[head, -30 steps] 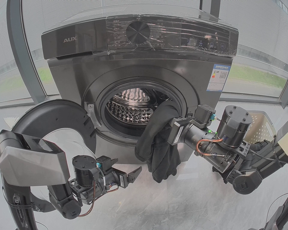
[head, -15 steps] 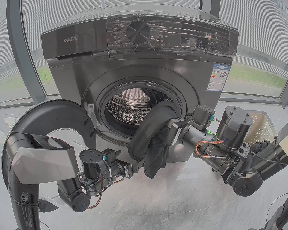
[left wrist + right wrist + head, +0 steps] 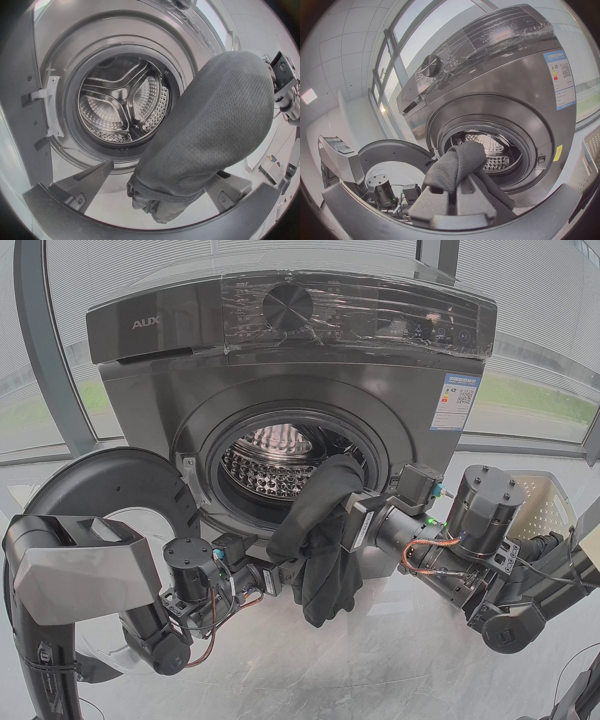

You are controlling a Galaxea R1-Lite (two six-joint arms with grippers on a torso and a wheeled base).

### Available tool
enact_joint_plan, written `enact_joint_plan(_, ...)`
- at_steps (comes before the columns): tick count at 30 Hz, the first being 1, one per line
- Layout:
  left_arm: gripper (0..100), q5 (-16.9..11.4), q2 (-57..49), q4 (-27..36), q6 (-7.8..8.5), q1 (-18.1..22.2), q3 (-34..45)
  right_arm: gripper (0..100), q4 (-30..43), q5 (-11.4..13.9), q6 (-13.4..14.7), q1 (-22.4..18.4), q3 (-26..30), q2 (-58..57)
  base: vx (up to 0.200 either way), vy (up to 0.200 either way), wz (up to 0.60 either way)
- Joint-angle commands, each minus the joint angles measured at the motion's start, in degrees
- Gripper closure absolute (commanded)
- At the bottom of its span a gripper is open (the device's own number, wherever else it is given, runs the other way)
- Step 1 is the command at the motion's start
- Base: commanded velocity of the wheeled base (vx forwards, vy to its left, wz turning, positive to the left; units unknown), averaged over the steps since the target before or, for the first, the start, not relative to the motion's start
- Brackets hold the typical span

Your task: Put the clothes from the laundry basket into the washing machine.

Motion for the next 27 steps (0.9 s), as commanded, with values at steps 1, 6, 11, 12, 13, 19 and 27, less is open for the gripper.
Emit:
enact_joint_plan(1,0,-0.2,-0.8,-0.2,0.58,-0.1,-0.1,100,0.0,0.0,0.0,0.0,0.3,0.4,0.0,0.0,0.0)
enact_joint_plan(6,0,-0.5,-0.6,-0.2,1.2,-0.1,0.0,100,0.0,0.0,0.0,0.1,0.5,0.4,0.0,0.0,0.0)
enact_joint_plan(11,0,-0.9,-0.7,-0.2,2.34,-0.1,0.0,100,-0.1,0.0,0.0,0.2,1.0,0.4,0.0,0.0,0.0)
enact_joint_plan(12,0,-0.9,-0.7,-0.2,2.51,-0.1,-0.1,100,0.0,0.0,0.0,0.2,1.1,0.4,0.0,0.0,0.0)
enact_joint_plan(13,0,-0.9,-0.8,-0.2,2.51,-0.1,-0.1,100,-0.1,0.0,0.0,0.1,1.2,0.4,0.0,0.0,0.0)
enact_joint_plan(19,0,-0.9,-1.1,-0.2,2.87,-0.8,0.0,100,0.0,0.0,0.0,0.2,1.5,0.4,0.0,0.0,0.0)
enact_joint_plan(27,100,-1.3,-0.7,-0.2,2.87,-1.7,-0.2,100,0.0,0.0,0.0,0.2,1.6,0.6,0.0,0.0,0.0)
